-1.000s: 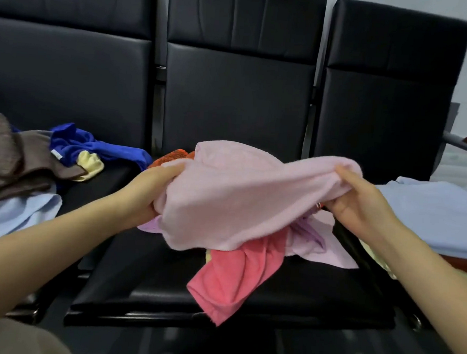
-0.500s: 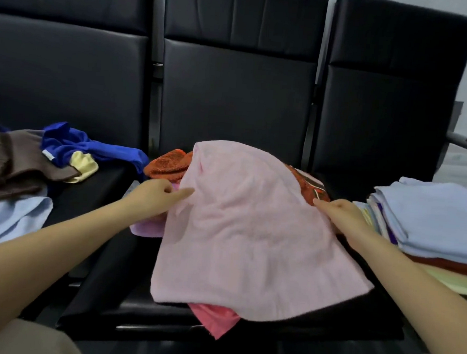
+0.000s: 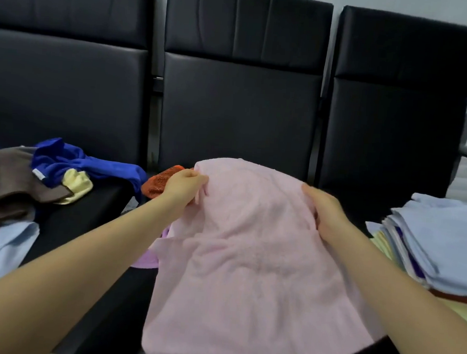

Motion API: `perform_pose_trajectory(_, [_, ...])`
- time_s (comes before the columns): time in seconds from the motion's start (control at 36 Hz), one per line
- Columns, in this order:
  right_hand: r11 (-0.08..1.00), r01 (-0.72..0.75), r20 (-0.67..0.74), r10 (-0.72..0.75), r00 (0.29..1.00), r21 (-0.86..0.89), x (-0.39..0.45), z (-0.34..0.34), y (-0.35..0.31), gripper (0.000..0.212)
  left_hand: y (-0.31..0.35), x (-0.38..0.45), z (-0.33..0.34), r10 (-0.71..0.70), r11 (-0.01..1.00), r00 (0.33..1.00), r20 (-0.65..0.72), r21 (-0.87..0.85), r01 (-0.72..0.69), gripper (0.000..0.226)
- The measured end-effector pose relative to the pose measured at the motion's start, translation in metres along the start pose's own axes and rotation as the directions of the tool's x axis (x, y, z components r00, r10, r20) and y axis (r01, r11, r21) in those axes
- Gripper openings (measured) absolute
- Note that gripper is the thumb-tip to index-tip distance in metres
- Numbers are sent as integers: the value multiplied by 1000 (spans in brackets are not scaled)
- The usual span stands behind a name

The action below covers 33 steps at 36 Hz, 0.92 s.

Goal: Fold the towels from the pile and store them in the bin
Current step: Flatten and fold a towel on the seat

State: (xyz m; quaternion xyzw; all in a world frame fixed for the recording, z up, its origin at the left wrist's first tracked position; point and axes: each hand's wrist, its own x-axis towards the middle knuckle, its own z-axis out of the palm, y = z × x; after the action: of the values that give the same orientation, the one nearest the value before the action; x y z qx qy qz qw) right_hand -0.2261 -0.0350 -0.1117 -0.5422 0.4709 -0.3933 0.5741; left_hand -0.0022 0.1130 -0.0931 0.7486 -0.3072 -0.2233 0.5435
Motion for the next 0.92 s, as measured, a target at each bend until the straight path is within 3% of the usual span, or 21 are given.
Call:
perform_pose_trajectory(0.11, [965, 133, -3, -136, 991, 224, -9, 0, -12, 23, -1, 8, -13, 34, 999, 999, -3, -36, -34, 27])
perform_pose_trajectory(0.22, [918, 219, 122, -272, 955, 331, -34, -4, -28, 30, 14, 1, -23, 98, 962, 989, -110, -243, -123, 13])
perform_pose_trajectory(0.31, [944, 183, 287, -262, 922, 274, -53, -1, -37, 38, 23, -16, -32, 110, 944, 991, -79, -305, -130, 18])
perform_pose_trajectory(0.36, [978, 189, 402, -210, 891, 91, -63, 6, -35, 41, 23, -29, -35, 151, 956, 988, 23, -256, -140, 16])
perform_pose_trajectory(0.42, [961, 184, 481, -65, 874, -204, -72, 10, -29, 27, 16, -43, -36, 211, 977, 954, 214, -68, -201, 18])
perform_pose_trajectory(0.47, [834, 245, 546, 79, 834, -495, -79, 12, -18, 24, 1, -51, -36, 162, 967, 912, 376, 126, -223, 28])
perform_pose_trajectory(0.53, [640, 409, 572, 58, 818, -650, -80, 14, -7, 37, -19, -53, -37, 104, 934, 897, 429, 268, -236, 37])
perform_pose_trajectory(0.58, [608, 475, 545, -80, 834, -636, -82, 17, -3, 41, -34, -52, -41, 96, 903, 909, 406, 350, -251, 32])
perform_pose_trajectory(0.67, [679, 531, 450, -316, 835, -508, -82, 20, 0, 20, -45, -49, -46, 119, 908, 943, 312, 349, -230, 25])
perform_pose_trajectory(0.75, [653, 599, 406, -443, 799, -463, -78, 23, 4, 36, -47, -45, -48, 184, 907, 940, 287, 320, -275, 39])
perform_pose_trajectory(0.83, [665, 570, 314, -476, 822, -483, -70, 27, 3, 45, -46, -43, -46, 186, 919, 934, 304, 281, -275, 47])
perform_pose_trajectory(0.89, [710, 482, 278, -393, 876, -513, -65, 32, 0, 26, -45, -44, -42, 154, 932, 935, 319, 267, -245, 41])
perform_pose_trajectory(0.92, [738, 433, 276, -336, 901, -517, -66, 35, -2, 32, -44, -44, -40, 140, 933, 937, 320, 274, -233, 37])
